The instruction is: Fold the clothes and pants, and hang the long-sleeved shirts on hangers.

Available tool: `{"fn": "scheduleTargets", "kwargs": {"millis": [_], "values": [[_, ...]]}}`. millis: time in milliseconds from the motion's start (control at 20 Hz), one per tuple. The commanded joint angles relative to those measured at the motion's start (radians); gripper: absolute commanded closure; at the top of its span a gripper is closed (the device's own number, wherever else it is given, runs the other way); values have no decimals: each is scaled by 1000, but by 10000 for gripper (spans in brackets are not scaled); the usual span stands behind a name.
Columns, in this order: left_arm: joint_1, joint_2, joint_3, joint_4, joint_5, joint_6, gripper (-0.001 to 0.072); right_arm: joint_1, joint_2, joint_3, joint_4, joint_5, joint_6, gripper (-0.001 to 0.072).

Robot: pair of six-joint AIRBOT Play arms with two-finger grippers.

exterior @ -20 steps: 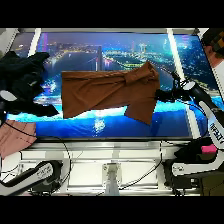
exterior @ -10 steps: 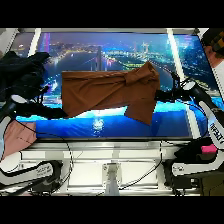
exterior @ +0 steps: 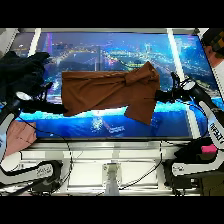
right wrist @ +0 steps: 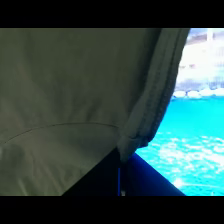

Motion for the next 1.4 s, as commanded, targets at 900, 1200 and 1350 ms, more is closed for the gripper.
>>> {"fn": "scheduleTargets", "kwargs": {"millis": [900,1200,1350], "values": [[23,-119,81,60,-1,-97,675,1,0,0,-1,1,0,697],[28,-110,82,61,-4,-114,-1,1,1,0,-1,3,0,697],[46,-76,83,107,-23,-182,-1,1,1,0,-1,3,0,697]]}}
